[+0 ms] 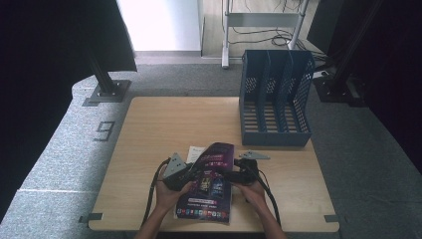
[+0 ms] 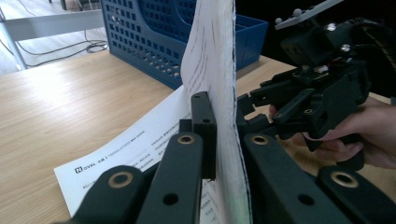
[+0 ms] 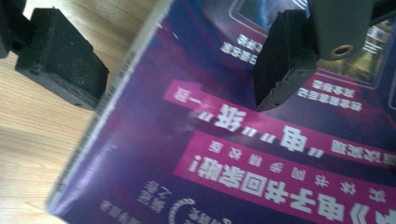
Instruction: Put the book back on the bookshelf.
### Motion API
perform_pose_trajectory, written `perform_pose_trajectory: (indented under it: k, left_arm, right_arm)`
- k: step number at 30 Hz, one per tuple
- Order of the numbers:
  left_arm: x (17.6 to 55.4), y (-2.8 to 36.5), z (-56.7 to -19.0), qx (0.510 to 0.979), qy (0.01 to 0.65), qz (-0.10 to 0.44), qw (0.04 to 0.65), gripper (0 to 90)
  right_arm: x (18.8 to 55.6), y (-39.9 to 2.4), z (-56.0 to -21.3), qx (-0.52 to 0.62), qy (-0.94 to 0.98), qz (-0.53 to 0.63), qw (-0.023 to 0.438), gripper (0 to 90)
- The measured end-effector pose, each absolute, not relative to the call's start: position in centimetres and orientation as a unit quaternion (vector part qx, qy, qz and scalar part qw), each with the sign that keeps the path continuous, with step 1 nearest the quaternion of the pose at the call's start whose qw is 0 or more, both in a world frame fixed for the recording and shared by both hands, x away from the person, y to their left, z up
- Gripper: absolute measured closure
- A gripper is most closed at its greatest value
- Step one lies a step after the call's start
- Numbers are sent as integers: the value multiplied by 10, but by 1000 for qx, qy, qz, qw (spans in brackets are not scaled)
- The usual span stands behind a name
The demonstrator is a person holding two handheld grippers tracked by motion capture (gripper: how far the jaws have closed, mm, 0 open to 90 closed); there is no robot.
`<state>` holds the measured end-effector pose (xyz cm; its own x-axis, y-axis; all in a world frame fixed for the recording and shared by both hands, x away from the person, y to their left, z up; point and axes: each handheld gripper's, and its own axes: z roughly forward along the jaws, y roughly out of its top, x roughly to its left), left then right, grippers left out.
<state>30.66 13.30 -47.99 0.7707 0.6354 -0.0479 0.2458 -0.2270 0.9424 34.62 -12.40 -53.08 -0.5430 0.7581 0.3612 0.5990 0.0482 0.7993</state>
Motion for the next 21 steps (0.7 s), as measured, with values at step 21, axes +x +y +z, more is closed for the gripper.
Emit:
perform_pose_trajectory:
  k: [21]
  left_arm:
    - [322,142,-497,766,329,153,531,876]
  right_arm:
    - [344,-121,-528,471,717,508,75,201]
